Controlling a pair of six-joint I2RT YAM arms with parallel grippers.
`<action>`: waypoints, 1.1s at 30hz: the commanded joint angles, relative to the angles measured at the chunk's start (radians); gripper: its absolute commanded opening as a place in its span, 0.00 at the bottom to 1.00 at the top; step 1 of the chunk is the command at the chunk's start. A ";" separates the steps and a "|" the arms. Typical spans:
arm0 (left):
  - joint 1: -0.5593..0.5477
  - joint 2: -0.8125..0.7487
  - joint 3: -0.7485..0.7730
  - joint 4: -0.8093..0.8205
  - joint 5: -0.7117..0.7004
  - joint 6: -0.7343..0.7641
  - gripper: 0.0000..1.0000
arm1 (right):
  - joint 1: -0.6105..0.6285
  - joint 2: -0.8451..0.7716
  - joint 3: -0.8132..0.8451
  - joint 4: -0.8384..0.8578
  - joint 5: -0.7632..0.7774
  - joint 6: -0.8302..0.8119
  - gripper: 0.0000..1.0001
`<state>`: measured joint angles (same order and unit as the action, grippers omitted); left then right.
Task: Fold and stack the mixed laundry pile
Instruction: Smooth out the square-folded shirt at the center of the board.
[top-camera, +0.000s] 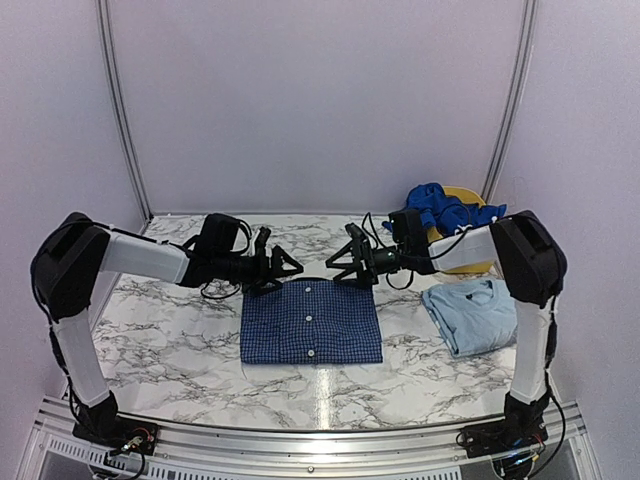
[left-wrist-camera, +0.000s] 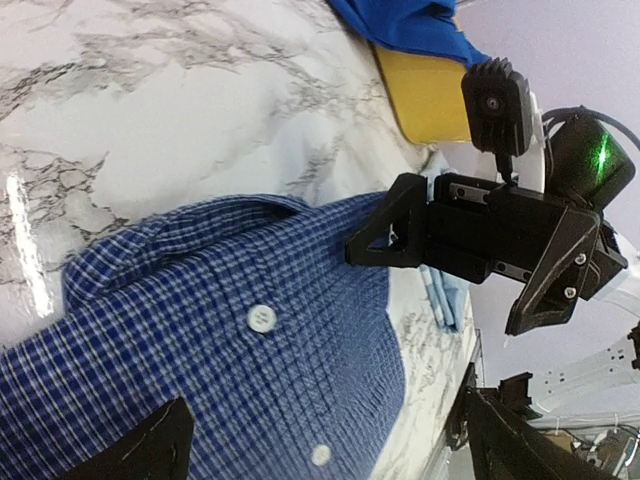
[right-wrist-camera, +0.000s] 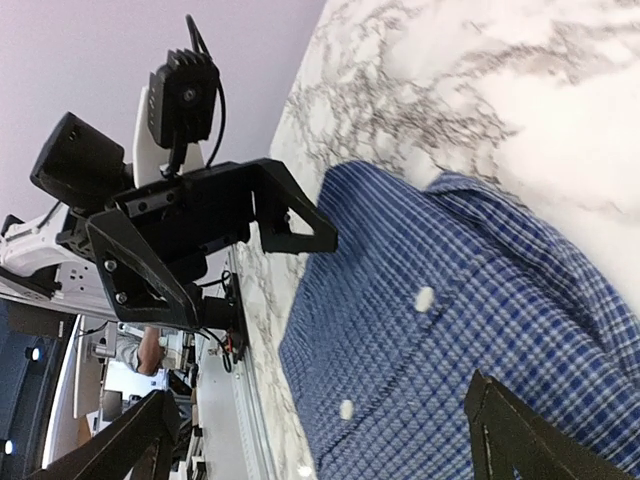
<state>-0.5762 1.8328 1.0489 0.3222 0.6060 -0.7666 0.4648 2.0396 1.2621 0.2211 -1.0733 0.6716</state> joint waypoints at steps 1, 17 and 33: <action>0.038 0.122 0.049 -0.048 -0.031 0.041 0.99 | -0.037 0.128 0.034 -0.054 -0.011 -0.053 0.95; -0.019 -0.115 0.162 -0.493 -0.357 0.535 0.99 | -0.082 -0.159 -0.015 -0.316 0.079 -0.174 0.93; -0.574 0.140 0.470 -0.586 -0.630 1.078 0.81 | -0.172 -0.628 -0.512 -0.403 0.244 -0.109 0.98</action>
<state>-1.1019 1.8610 1.4425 -0.2054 0.0353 0.1490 0.3080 1.4708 0.7738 -0.1635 -0.8734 0.5400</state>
